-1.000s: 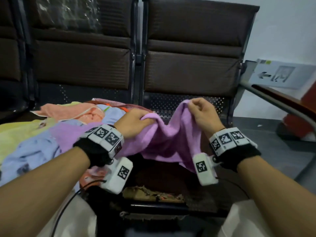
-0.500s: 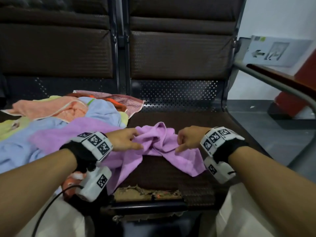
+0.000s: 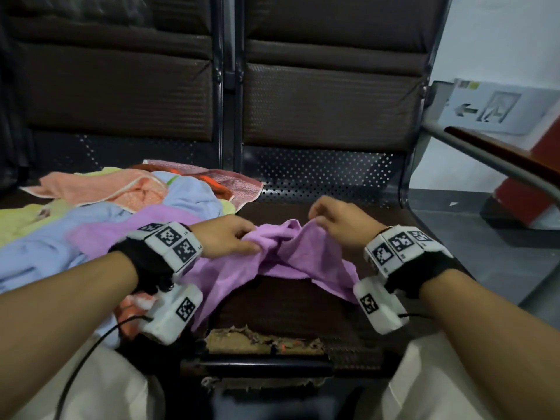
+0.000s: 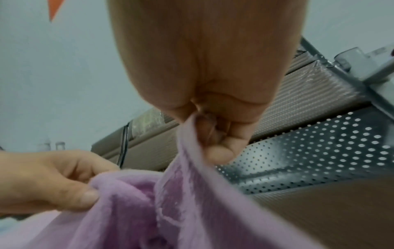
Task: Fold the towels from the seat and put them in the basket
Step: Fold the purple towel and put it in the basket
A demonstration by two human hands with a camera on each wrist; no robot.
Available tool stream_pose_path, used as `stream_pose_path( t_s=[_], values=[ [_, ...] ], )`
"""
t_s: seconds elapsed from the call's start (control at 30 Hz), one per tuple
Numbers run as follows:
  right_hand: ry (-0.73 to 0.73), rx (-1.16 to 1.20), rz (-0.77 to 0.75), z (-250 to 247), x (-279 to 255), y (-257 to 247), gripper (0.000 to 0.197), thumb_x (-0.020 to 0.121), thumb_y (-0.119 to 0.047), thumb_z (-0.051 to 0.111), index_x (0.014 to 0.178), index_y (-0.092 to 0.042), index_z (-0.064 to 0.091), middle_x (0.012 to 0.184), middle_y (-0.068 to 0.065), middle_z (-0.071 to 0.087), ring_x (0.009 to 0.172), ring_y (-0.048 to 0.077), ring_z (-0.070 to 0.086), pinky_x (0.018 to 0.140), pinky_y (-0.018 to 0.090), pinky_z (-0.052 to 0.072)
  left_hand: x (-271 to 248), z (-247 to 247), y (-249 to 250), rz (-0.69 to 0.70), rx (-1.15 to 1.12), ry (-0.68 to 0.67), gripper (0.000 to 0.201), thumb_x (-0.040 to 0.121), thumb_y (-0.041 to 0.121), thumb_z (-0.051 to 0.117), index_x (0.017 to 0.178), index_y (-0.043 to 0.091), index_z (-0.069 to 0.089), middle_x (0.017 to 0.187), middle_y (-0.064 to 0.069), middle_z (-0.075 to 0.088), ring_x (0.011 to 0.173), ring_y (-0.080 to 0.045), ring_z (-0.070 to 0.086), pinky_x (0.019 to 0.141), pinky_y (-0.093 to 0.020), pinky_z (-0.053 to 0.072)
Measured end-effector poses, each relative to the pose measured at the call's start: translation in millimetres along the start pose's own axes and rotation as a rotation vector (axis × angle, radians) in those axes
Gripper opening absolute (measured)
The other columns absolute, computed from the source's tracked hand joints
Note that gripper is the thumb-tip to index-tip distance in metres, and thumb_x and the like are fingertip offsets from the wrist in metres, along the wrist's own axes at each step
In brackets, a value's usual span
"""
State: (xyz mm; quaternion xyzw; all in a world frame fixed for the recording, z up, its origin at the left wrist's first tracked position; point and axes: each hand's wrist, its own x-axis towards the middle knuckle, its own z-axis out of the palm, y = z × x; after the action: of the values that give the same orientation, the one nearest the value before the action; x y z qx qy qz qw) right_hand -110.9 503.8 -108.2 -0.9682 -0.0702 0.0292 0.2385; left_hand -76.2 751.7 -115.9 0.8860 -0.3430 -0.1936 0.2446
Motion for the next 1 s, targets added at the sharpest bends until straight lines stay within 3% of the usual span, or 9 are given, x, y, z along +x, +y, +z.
stream_pose_path(
  t_s=[0.1,0.2,0.3,0.43,0.5,0.6,0.73,0.9,1.0],
  values=[
    [0.053,0.13,-0.053,2.1,6.4,-17.4,0.023,0.098,-0.025,0.047,0.118,-0.018,0.054,0.115,0.0,0.061,0.1,0.012,0.056,0.086,0.025,0.041,-3.2,-5.2,10.4,0.084,0.056,0.028,0.026,0.095,0.021,0.053,0.071,0.014,0.047,0.068,0.005,0.043,0.062,-0.007,0.037,0.059,-0.017,0.032],
    [-0.116,0.165,-0.165,8.5,6.1,-29.4,0.036,0.095,-0.033,0.052,0.127,-0.017,0.054,0.126,-0.001,0.06,0.112,0.014,0.057,0.098,0.031,0.044,-5.5,-12.8,16.0,0.13,0.024,0.093,0.021,0.094,0.017,0.053,0.081,0.001,0.055,0.071,0.001,0.048,0.066,-0.009,0.041,0.066,-0.025,0.037],
    [-0.184,0.094,-0.243,10.6,3.6,-32.8,0.017,0.092,-0.029,0.058,0.099,-0.017,0.068,0.087,-0.009,0.066,0.083,0.007,0.058,0.082,0.026,0.044,-9.1,-19.3,17.8,0.146,-0.045,0.146,0.019,0.094,0.017,0.054,0.078,0.006,0.058,0.068,0.009,0.049,0.064,-0.001,0.043,0.065,-0.018,0.038],
    [-0.031,0.153,-0.252,-0.6,4.6,-33.7,0.024,0.093,-0.022,0.058,0.073,-0.01,0.063,0.067,-0.001,0.058,0.067,0.011,0.051,0.071,0.03,0.043,-14.5,-23.4,14.1,0.133,-0.111,0.207,0.017,0.09,0.023,0.059,0.085,0.007,0.062,0.071,0.003,0.052,0.064,-0.001,0.042,0.063,-0.021,0.039],
    [0.128,0.231,-0.232,-10.6,6.0,-29.3,0.031,0.094,-0.02,0.056,0.063,-0.017,0.056,0.061,-0.006,0.053,0.059,0.003,0.047,0.065,0.024,0.04,-17.5,-24.1,9.6,0.119,-0.146,0.2,0.017,0.086,0.025,0.065,0.088,0.008,0.063,0.068,0.008,0.05,0.058,0.003,0.041,0.057,-0.013,0.036],
    [0.394,0.336,-0.14,-24.2,8.5,-17.3,0.039,0.096,-0.019,0.052,0.057,-0.017,0.049,0.056,-0.007,0.047,0.054,-0.003,0.043,0.06,0.021,0.037,-18.8,-24.3,-0.2,0.06,-0.102,0.247,0.026,0.083,0.029,0.069,0.073,0.008,0.056,0.061,0.012,0.044,0.055,0.0,0.037,0.055,-0.013,0.033],
    [0.668,0.427,0.009,-37.3,13.0,1.9,0.047,0.098,-0.019,0.047,0.052,-0.018,0.036,0.052,-0.004,0.037,0.056,0.012,0.035,0.062,0.029,0.031,-20.2,-28.2,-7.3,-0.003,-0.092,0.419,0.034,0.082,0.029,0.07,0.073,0.0,0.056,0.066,-0.008,0.048,0.059,-0.014,0.043,0.056,-0.026,0.037],
    [0.614,0.518,0.104,-30.5,19.2,4.5,0.043,0.093,-0.02,0.056,0.051,-0.017,0.048,0.045,-0.008,0.045,0.044,0.001,0.039,0.052,0.022,0.035,-14.9,-26.4,15.4,0.047,-0.439,0.625,0.013,0.079,0.019,0.073,0.072,0.013,0.064,0.06,0.014,0.061,0.049,0.003,0.052,0.044,-0.013,0.042],
    [0.563,0.643,0.064,-24.9,23.2,-10.0,0.023,0.087,-0.014,0.064,0.064,-0.018,0.063,0.063,-0.006,0.061,0.055,-0.003,0.053,0.06,0.015,0.044,-10.5,-25.5,27.2,0.015,-0.619,0.673,0.018,0.077,0.02,0.074,0.086,0.006,0.067,0.077,-0.003,0.065,0.068,-0.008,0.057,0.061,-0.023,0.048]
  ],
)
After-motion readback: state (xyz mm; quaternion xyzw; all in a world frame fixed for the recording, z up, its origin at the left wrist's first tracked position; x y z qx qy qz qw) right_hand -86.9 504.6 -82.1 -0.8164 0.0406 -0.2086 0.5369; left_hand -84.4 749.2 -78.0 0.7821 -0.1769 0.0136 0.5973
